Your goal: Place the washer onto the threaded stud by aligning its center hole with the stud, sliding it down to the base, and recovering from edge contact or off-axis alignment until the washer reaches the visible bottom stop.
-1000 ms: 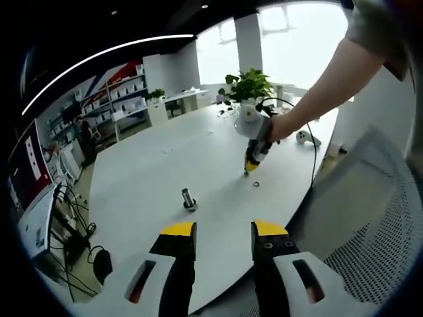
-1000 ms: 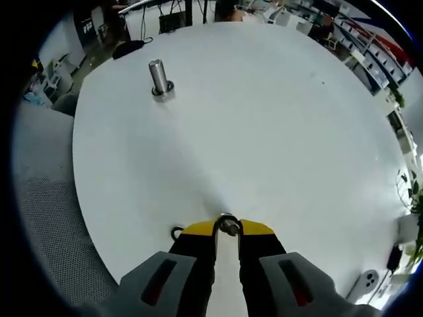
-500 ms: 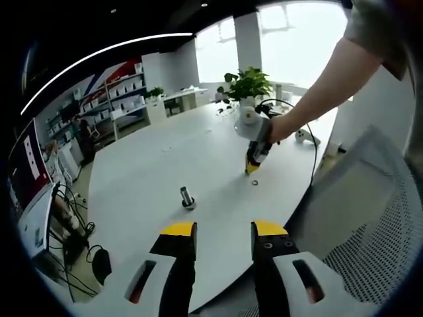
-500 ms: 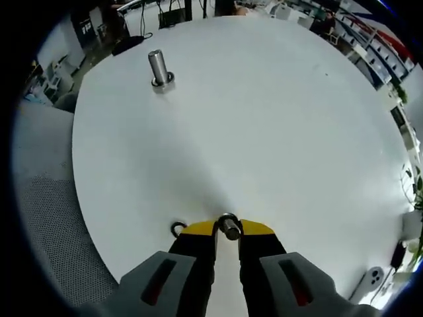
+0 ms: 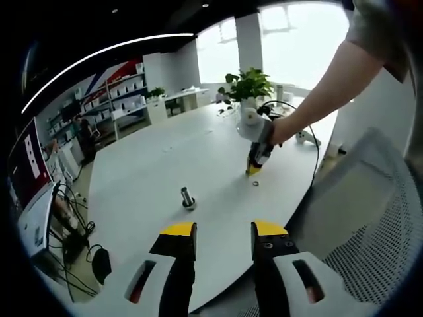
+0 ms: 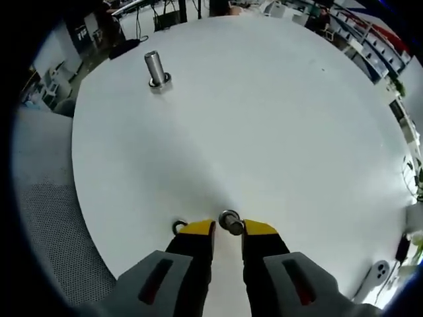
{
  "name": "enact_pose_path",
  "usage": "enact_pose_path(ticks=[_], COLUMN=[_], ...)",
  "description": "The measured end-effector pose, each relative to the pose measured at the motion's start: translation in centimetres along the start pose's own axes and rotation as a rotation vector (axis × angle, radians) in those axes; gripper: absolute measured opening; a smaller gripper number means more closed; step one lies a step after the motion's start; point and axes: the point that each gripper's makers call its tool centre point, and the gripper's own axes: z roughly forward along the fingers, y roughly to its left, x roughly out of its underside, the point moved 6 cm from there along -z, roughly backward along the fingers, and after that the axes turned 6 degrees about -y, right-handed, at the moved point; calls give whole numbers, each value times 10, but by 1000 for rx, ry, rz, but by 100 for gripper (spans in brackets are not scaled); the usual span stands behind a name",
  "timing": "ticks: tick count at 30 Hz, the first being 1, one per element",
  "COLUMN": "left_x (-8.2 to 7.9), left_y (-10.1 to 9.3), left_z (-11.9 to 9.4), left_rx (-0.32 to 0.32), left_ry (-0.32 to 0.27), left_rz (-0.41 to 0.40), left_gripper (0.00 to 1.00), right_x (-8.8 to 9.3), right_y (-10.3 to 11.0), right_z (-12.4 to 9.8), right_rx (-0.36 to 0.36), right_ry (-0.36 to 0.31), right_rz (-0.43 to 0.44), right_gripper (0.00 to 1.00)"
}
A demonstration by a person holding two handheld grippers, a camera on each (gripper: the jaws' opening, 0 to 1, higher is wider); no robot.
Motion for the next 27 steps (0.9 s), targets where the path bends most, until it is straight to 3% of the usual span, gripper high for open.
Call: enact_pose_path(ticks=[27], left_x=[0], left_y=[2], left_z=[-1], left_rx=[-28], left_ry=[4], left_rz=[15], left_gripper=[31], right_x=[23], right_y=[5], right_z=[-24], right_rx=[18], right_ry=[-31], right_rz=[43], right_gripper=[18])
